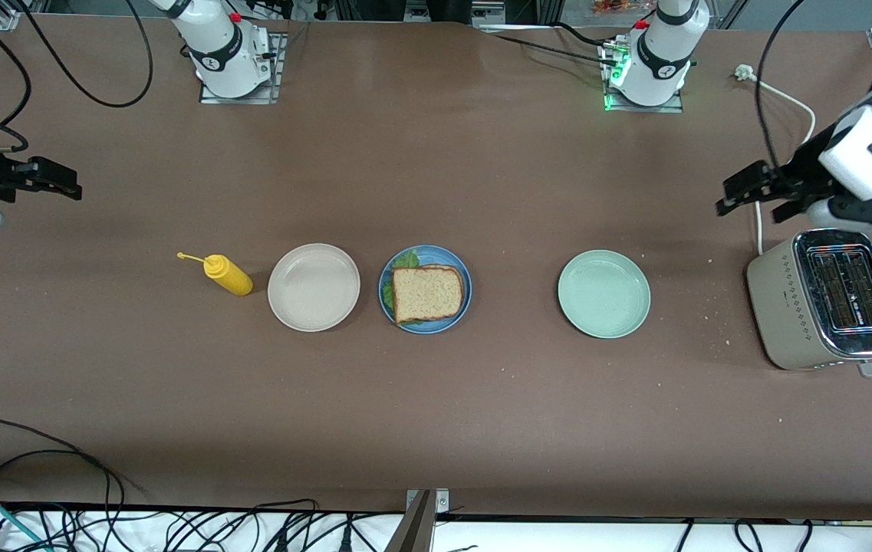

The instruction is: Make sandwich in blue plate with both arms

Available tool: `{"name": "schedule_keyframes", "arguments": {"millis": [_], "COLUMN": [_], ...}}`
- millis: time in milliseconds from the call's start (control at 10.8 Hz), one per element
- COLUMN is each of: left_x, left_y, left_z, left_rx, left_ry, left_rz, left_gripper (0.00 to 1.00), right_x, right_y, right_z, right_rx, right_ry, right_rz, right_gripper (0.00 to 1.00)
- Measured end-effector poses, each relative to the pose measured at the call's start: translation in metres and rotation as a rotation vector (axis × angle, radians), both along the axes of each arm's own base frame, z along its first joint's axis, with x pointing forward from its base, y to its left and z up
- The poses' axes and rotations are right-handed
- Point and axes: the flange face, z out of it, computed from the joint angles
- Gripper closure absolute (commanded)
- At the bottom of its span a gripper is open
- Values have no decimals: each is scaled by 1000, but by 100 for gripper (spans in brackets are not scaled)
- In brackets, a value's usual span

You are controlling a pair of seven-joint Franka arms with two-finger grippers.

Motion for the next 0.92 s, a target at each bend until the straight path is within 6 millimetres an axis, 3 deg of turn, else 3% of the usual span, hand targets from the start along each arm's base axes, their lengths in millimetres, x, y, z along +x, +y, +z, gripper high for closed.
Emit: {"name": "schedule_keyframes", "arguments": {"millis": [185, 369, 554, 923], "left_x": [-6, -11, -12, -12], "left_y": [5, 4, -5, -10], "left_z": [29, 42, 44, 43], "left_rx": [118, 164, 167, 168], "left_ry": [13, 30, 32, 34], "left_rz": [-31, -43, -60, -70], "left_gripper": [0, 0, 0, 0], "right_x": [-16, -24, -28, -35], "right_y": [1, -15, -22, -19], "right_z": [11, 15, 15, 20], "right_rx": [-15, -17, 7, 31], "right_ry": [-41, -53, -51, -69], "right_rz": [-116, -166, -188, -189], "right_gripper": [0, 0, 0, 0]}}
